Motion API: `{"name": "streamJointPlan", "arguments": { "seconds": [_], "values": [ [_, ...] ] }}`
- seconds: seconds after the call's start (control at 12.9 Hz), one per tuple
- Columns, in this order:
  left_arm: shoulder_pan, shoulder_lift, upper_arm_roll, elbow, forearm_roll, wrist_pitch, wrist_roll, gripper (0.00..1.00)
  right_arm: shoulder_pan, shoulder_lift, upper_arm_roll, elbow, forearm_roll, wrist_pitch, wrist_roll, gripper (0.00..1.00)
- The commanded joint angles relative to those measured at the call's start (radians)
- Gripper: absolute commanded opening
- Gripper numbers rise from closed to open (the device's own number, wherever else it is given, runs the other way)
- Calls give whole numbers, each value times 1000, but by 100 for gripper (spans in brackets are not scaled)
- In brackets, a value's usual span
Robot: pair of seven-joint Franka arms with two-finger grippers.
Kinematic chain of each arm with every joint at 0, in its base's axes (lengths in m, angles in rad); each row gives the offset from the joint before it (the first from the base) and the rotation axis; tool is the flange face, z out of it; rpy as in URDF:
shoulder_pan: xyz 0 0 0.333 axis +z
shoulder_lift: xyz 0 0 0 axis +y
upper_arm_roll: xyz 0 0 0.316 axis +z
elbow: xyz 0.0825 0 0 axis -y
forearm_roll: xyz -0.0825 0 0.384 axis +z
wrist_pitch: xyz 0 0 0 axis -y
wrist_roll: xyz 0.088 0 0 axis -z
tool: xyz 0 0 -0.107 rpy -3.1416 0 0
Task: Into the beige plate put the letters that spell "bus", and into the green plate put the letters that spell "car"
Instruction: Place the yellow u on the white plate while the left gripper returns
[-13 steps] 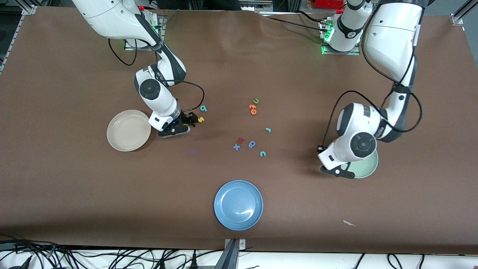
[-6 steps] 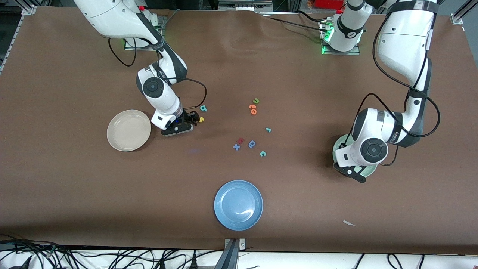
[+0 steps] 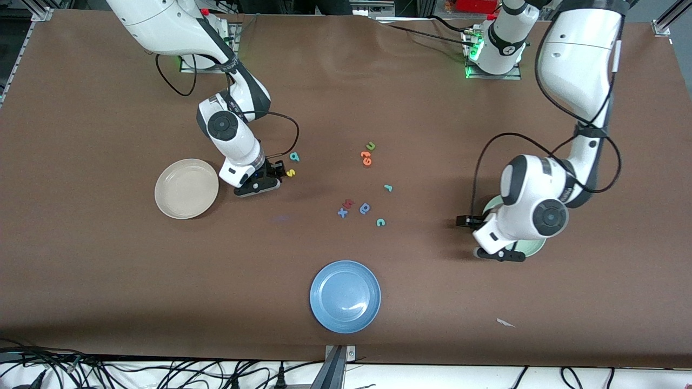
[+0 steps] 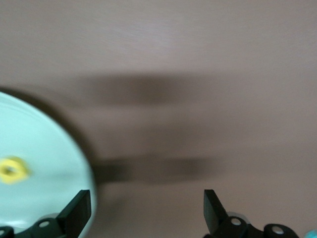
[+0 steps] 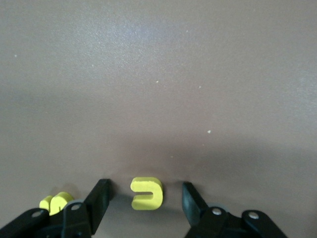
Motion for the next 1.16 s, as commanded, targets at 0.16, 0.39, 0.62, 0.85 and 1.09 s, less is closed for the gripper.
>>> {"name": "streamJointPlan", "arguments": {
  "seconds": [0.16, 0.39, 0.62, 0.85, 1.09],
  "values": [
    [-199, -44, 12, -153, -28, 213, -422, 100, -5, -9, 6, -38, -55, 18, 18, 41],
    [-289, -56, 7, -237, -28, 319, -703, 100, -5, -15, 6, -38, -55, 15, 10, 13],
    [-296, -119, -26, -305, -28, 328, -846, 100, -16, -43, 4, -38, -55, -11, -2, 9],
    [-314, -110, -36, -306, -26, 377, -1001, 99, -66, -132, 5, -34, -57, -115, -77, 9],
    [-337, -88, -36, -314, -26, 431, -1105, 90, -175, -212, 6, -23, -55, -249, -262, 9]
  ]
}}
